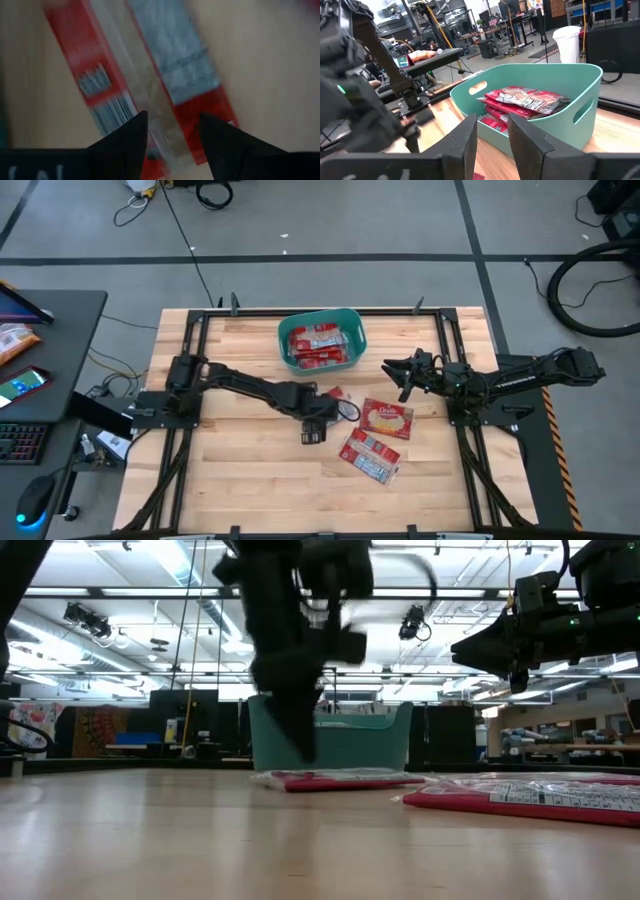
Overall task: Sort popcorn bags into baskets
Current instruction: Put the top left red popcorn bag into the blue bin, then put the top red popcorn bag into the blue bin
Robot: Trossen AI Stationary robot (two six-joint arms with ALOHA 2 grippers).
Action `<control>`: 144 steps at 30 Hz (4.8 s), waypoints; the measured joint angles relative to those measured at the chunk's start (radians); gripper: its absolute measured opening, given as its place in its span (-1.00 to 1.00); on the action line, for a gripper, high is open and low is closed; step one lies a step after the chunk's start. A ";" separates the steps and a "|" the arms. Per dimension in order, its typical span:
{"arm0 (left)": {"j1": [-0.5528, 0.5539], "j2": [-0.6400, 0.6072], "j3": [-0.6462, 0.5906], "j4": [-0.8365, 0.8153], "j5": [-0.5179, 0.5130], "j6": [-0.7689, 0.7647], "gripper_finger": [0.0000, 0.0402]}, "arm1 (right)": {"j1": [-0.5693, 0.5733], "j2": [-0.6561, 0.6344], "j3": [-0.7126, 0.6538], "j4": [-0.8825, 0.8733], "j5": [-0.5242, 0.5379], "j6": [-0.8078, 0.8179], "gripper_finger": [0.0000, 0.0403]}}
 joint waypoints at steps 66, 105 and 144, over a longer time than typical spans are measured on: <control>-0.085 -0.190 0.003 0.100 -0.301 0.100 -0.99 | 0.000 0.000 0.000 0.000 0.000 0.000 -0.43; 0.431 -0.209 0.005 0.273 -0.278 0.665 -0.92 | 0.000 0.000 0.000 0.004 0.000 0.000 -0.43; 0.047 0.217 0.006 1.010 0.106 0.268 -0.30 | 0.000 0.000 0.000 0.007 0.000 0.000 -0.43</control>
